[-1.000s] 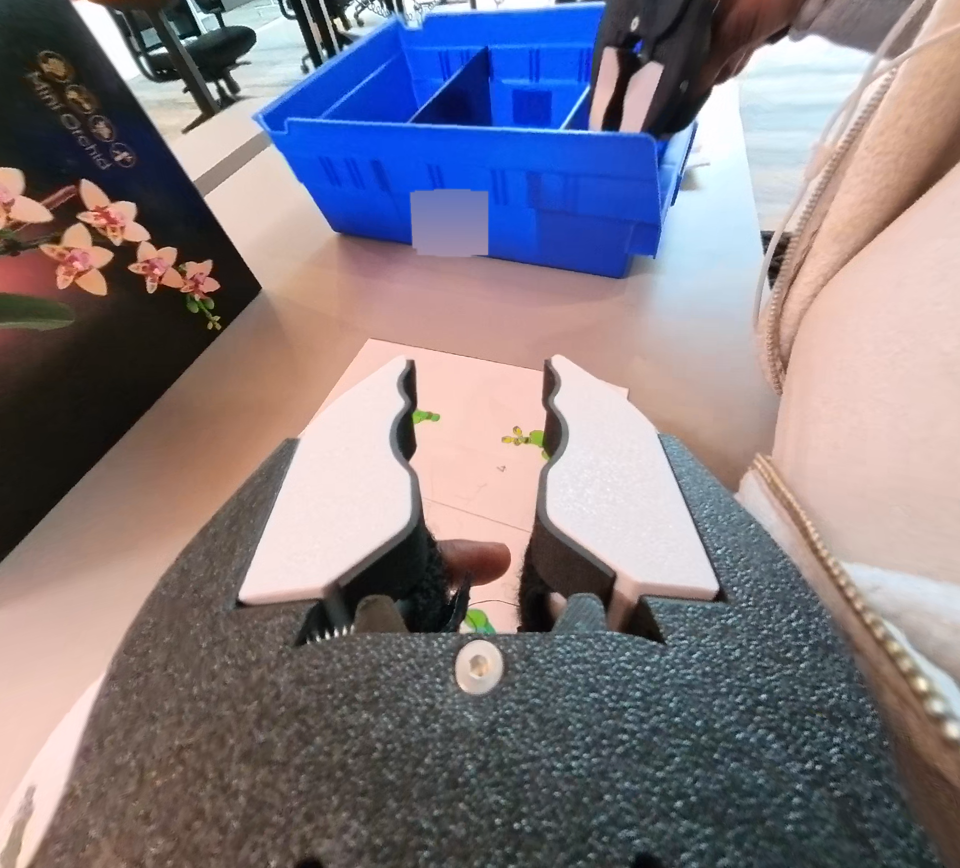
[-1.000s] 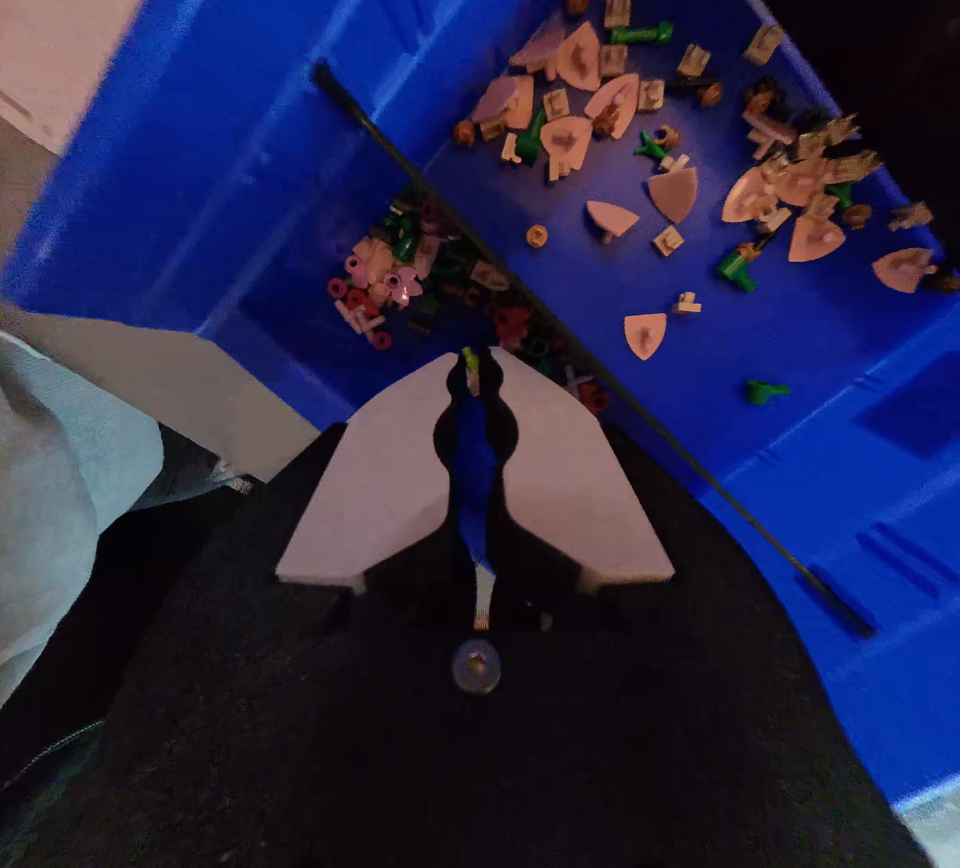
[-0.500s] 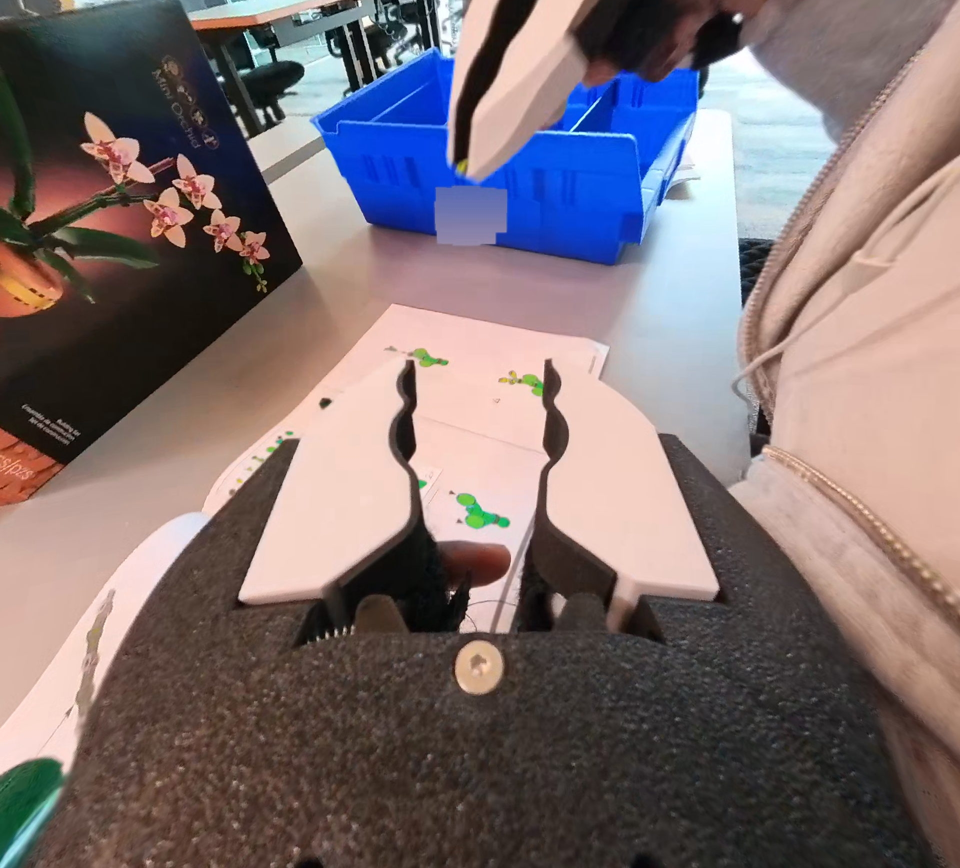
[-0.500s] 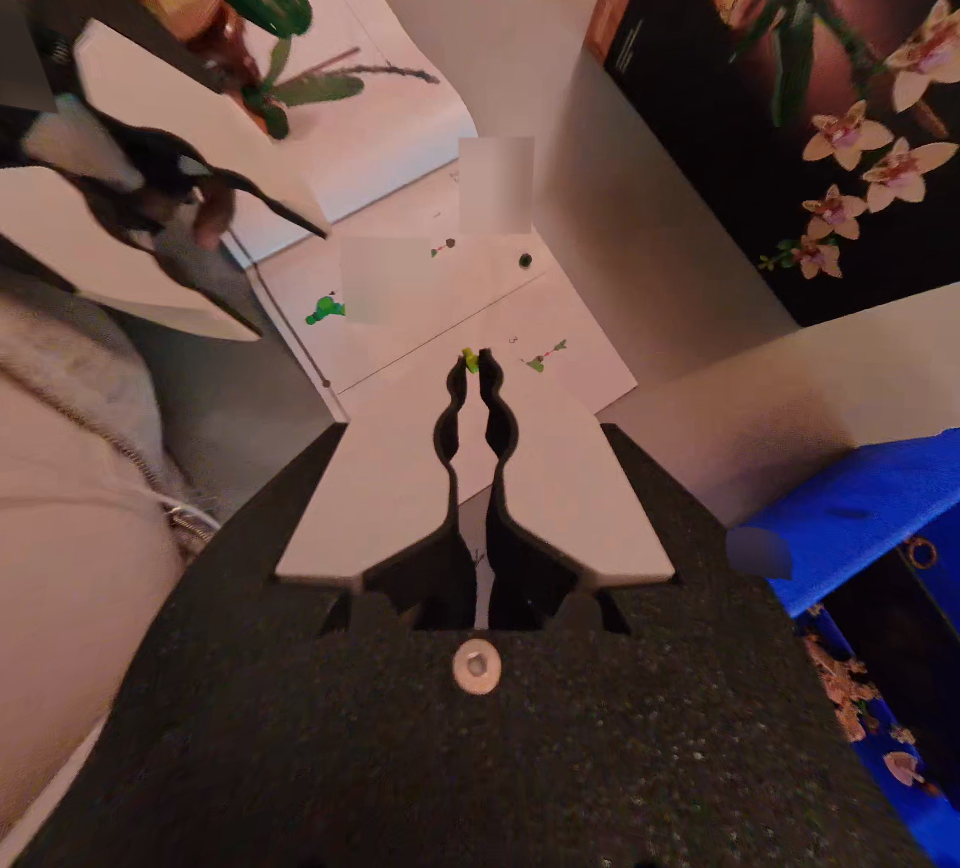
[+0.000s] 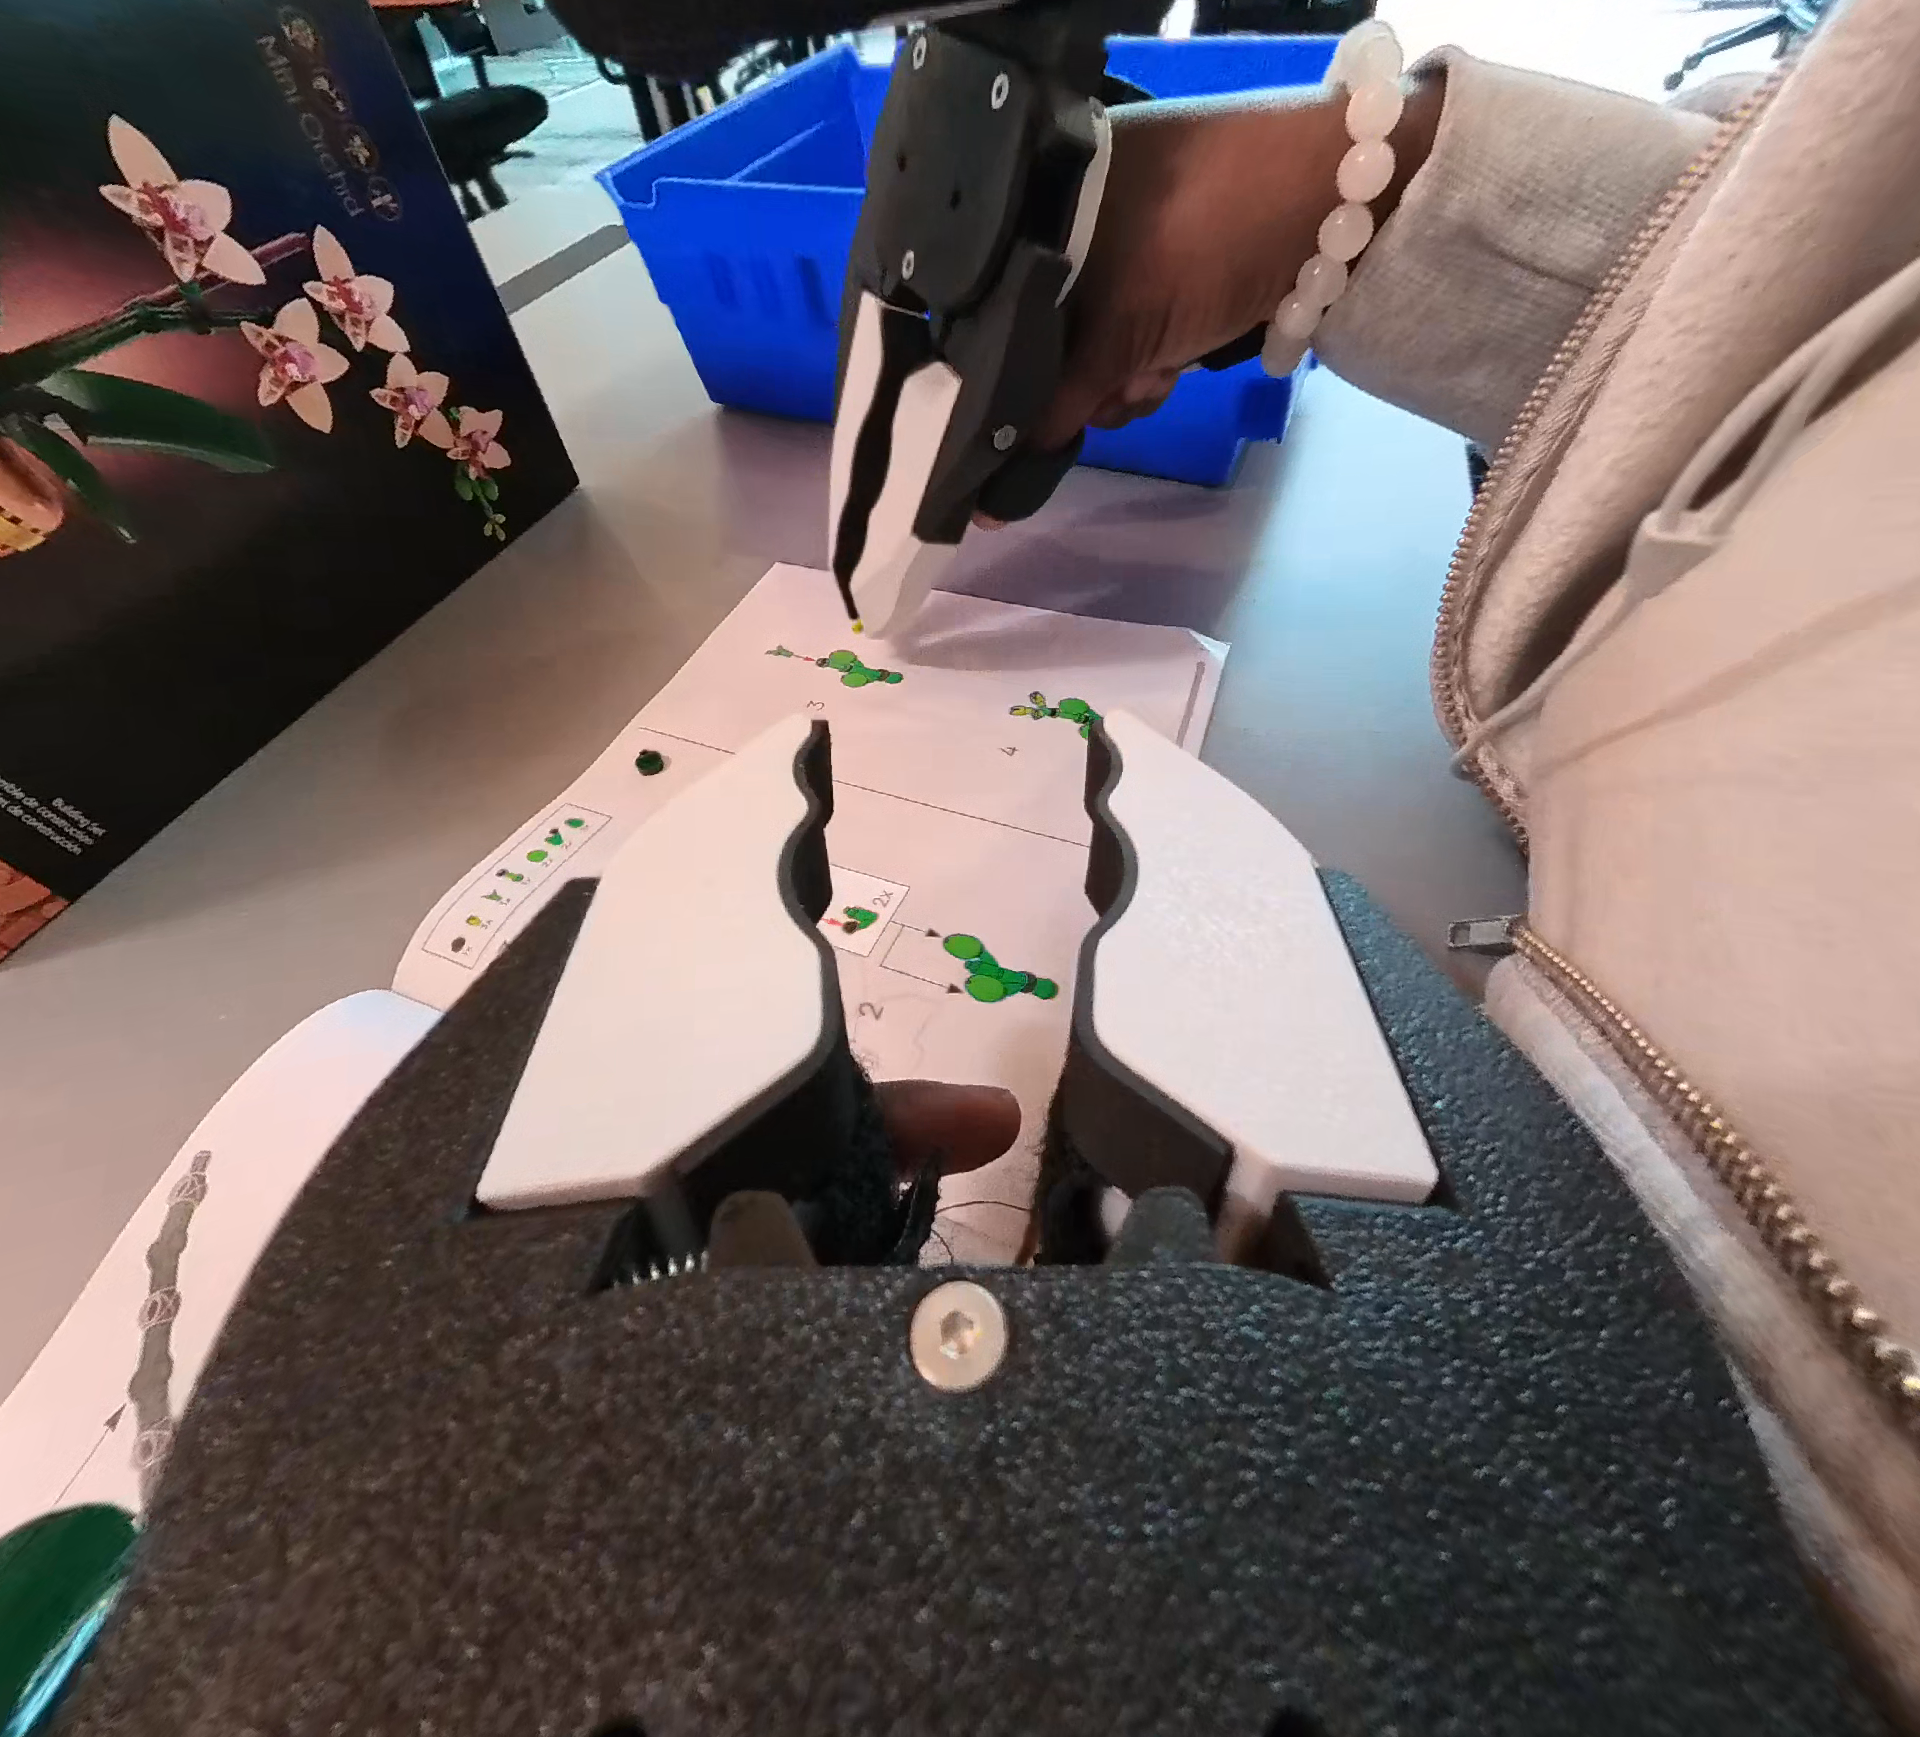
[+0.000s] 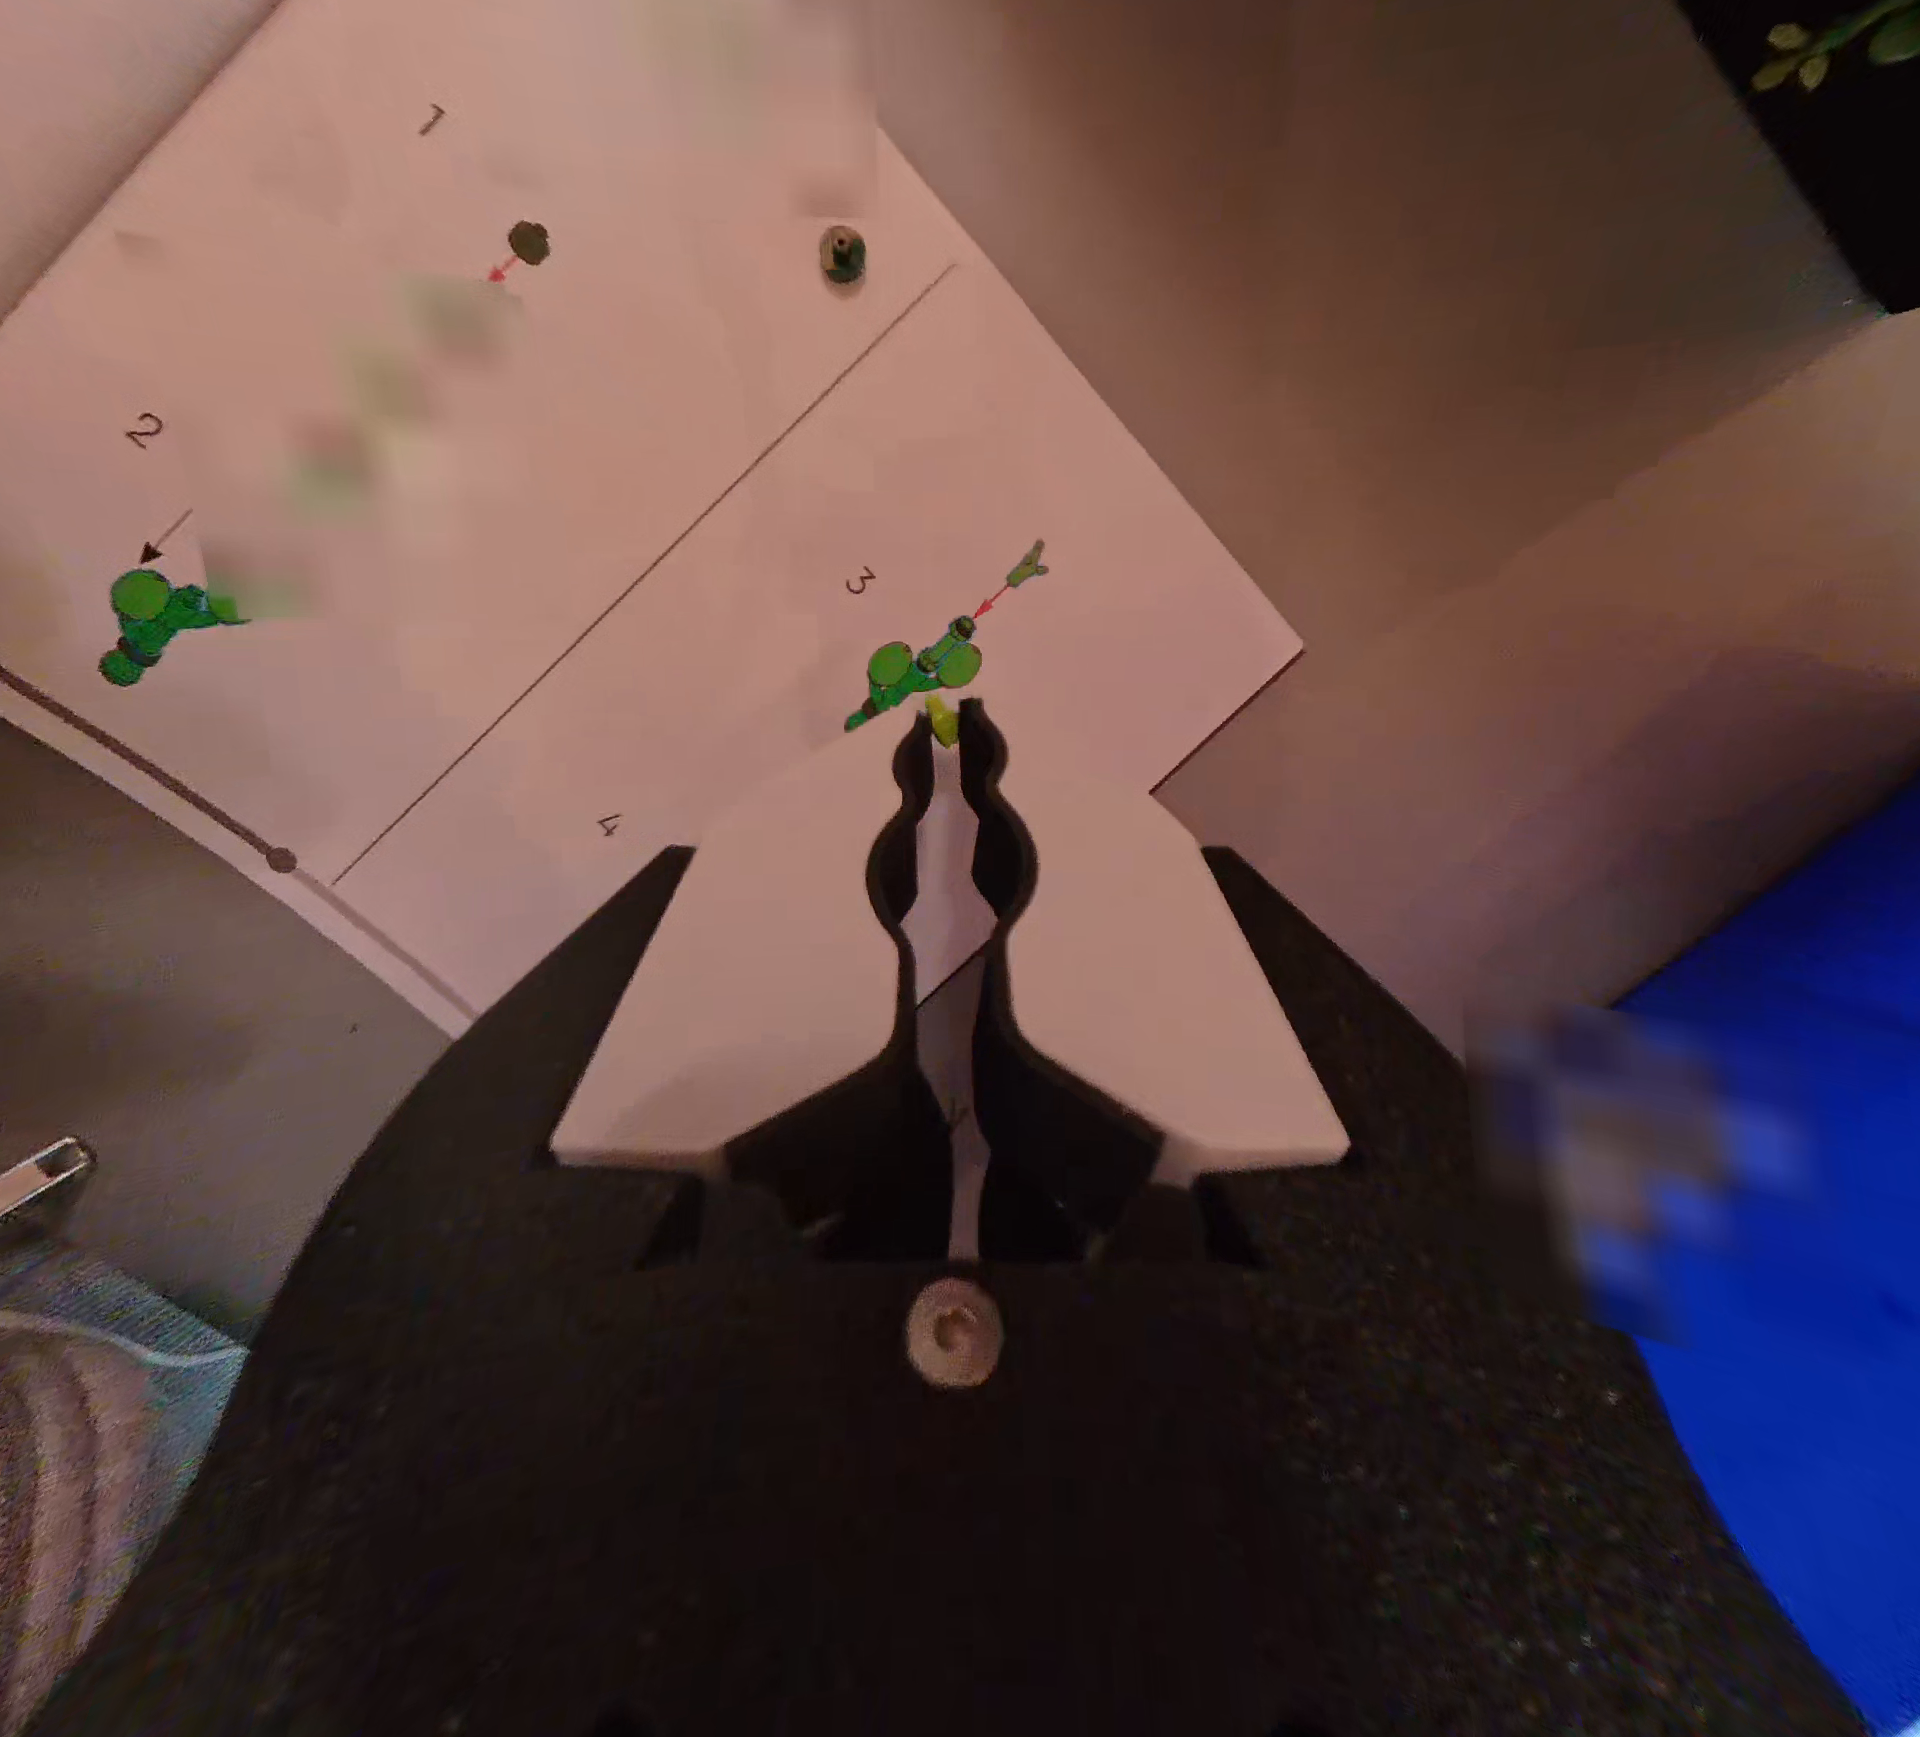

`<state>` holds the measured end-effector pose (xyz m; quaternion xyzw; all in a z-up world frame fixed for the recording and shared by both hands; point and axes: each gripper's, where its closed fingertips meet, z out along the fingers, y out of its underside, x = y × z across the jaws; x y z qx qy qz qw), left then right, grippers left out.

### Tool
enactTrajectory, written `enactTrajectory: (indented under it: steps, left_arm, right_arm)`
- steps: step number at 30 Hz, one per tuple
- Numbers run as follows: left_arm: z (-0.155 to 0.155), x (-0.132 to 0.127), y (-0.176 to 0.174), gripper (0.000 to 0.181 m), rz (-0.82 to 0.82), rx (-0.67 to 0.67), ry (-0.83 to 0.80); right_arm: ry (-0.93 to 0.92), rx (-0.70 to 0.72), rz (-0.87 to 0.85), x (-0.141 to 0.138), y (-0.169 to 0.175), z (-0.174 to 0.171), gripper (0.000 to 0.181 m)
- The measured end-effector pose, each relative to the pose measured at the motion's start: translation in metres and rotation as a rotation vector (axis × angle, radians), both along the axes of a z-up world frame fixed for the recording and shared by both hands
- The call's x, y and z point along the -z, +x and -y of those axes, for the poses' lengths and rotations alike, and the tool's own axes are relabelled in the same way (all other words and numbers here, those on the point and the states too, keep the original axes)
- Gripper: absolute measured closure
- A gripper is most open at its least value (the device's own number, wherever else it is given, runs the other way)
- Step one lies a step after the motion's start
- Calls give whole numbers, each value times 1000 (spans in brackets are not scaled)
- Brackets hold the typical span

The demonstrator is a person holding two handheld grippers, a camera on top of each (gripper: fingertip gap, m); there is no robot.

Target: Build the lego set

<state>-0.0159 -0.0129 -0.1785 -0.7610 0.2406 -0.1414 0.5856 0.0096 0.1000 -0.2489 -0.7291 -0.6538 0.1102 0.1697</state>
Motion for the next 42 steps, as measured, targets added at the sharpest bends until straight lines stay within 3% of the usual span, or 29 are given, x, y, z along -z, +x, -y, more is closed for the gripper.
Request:
enactTrajectory:
  steps: [18,23,26,28,34,36,39,42]
  left_arm:
    - [-1,3,2,135,-6,7,-19]
    - [-1,3,6,135,-22,12,-26]
    - [-2,2,8,135,-35,15,-26]
    - [-2,3,9,135,-36,16,-33]
    - [-3,2,16,135,-59,27,-35]
    - [-3,2,17,135,-64,26,-35]
    - [-4,1,16,135,-74,19,-37]
    - [-6,1,19,135,-75,23,-41]
  right_arm:
    - [-10,-43,12,7,4,8,161]
    - [119,-171,-18,3,0,13,149]
    - [151,-201,-179,-12,-11,21,159]
    - [109,-163,-66,4,3,20,151]
    - [64,-109,-181,-3,0,22,145]
    - [29,-104,-147,4,5,25,137]
    - [11,-107,-245,-19,1,34,141]
    - [41,-142,-388,-79,9,42,148]
